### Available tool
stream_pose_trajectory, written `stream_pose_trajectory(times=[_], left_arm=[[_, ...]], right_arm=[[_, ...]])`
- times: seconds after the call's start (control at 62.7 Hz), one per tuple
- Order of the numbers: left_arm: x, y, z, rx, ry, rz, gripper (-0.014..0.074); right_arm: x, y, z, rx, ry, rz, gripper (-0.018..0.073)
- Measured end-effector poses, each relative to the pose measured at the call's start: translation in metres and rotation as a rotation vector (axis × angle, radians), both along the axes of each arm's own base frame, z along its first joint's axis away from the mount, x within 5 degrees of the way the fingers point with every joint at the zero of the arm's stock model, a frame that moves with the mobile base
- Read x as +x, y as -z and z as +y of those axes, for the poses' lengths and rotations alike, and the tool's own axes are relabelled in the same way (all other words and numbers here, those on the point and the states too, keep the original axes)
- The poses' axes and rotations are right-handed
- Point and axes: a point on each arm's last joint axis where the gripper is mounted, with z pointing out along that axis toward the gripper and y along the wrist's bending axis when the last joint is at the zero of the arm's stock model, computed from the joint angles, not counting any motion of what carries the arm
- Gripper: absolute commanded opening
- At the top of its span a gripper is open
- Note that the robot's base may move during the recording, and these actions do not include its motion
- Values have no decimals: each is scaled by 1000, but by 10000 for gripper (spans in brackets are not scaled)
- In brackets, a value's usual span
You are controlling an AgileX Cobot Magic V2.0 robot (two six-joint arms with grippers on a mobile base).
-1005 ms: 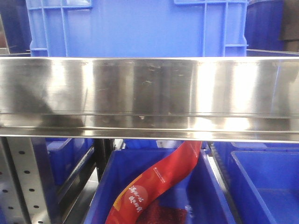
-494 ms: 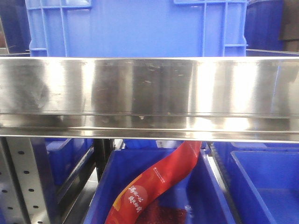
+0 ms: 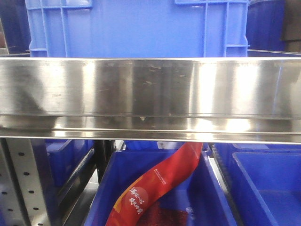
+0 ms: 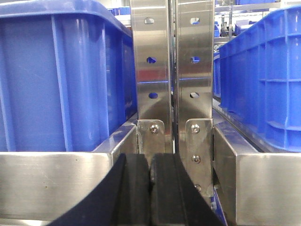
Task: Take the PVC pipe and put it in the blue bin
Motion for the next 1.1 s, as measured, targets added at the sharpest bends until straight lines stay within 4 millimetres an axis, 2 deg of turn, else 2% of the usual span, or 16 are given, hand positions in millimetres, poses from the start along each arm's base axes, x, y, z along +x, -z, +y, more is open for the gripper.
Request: stream_pose_trajectory(times=[0.59,1.1], left_arm=[[-1,0,6,-42,-104,-5,-111],[-1,0,6,-45,-111,-5,-111]], right_arm=[[0,0,0,0,0,0,-163],[0,0,0,0,0,0,-163]])
